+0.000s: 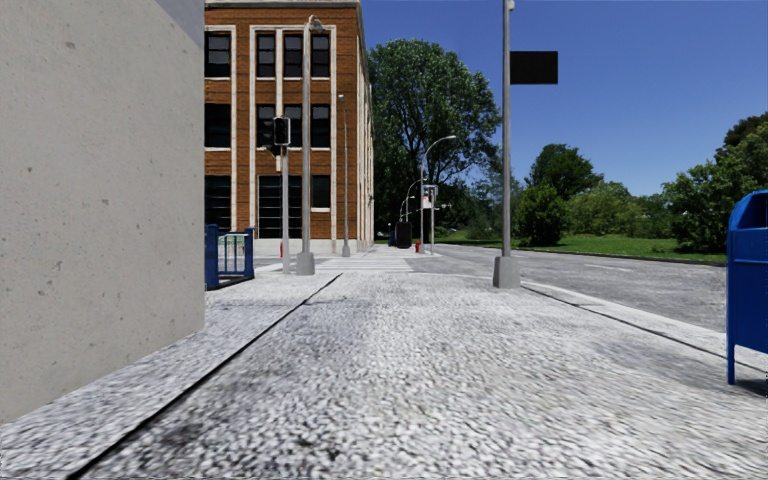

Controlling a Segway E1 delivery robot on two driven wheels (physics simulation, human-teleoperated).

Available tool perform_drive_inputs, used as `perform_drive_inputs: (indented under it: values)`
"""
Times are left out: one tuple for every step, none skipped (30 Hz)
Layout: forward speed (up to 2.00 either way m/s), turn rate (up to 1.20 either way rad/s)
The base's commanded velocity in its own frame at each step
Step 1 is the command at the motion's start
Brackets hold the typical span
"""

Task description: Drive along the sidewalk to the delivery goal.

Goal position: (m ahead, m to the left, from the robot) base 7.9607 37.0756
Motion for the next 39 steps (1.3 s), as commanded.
perform_drive_inputs:
  values:
    - [2.0, 0.14]
    - [2.0, 0.15]
    - [2.0, 0.15]
    - [2.0, 0.16]
    - [2.0, 0.17]
    - [2.0, 0.17]
    - [2.0, 0.19]
    - [2.0, 0.21]
    - [2.0, 0.23]
    - [2.0, 0.23]
    - [2.0, 0.24]
    - [2.0, 0.27]
    - [2.0, 0.34]
    - [2.0, 0.34]
    - [2.0, 0.4]
    - [2.0, 0.46]
    - [2.0, 0.46]
    - [2.0, 0.52]
    - [2.0, 0.54]
    - [1.94, 0.55]
    - [1.94, 0.55]
    - [1.83, 0.55]
    - [1.72, 0.55]
    - [1.72, 0.55]
    - [1.66, 0.55]
    - [1.65, 0.55]
    - [1.64, 0.55]
    - [1.64, 0.55]
    - [1.64, 0.55]
    - [1.64, 0.55]
    - [1.64, 0.55]
    - [1.64, 0.55]
    - [1.63, 0.51]
    - [1.63, 0.27]
    - [1.63, 0.27]
    - [1.63, 0.06]
    - [1.63, 0.0]
    - [1.63, 0.0]
    - [1.63, 0.0]
